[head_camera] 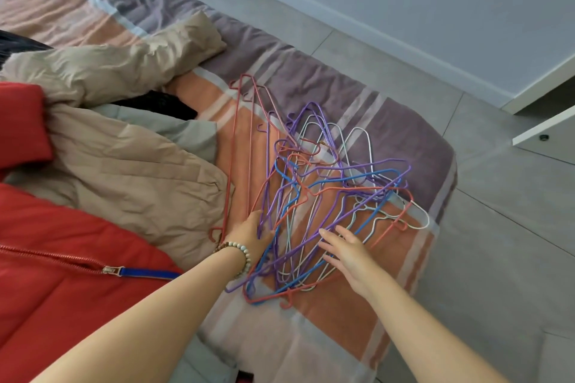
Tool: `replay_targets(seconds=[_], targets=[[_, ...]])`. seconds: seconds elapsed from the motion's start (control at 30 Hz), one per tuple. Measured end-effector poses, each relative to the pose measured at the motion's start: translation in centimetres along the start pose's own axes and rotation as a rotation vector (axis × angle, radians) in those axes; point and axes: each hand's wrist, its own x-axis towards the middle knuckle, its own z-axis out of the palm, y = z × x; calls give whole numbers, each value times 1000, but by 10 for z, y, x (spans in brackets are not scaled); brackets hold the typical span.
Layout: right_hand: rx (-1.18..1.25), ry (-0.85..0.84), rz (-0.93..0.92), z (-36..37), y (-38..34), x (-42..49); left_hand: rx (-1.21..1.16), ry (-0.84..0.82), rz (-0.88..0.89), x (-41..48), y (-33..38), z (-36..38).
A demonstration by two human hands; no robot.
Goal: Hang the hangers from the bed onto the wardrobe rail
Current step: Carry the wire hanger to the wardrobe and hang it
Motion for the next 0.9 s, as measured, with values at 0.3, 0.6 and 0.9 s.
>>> replay_targets(seconds=[0.3,0.6,0.9], targets=[[210,-18,-52,17,-17,-13,-436,259,171,-31,20,-14],[303,-67,-328,-12,-112,-89,-609,119,275,-74,95,-87],[453,130,-588,-140,-230,-230,-748,-113,572,-172,281,-138]])
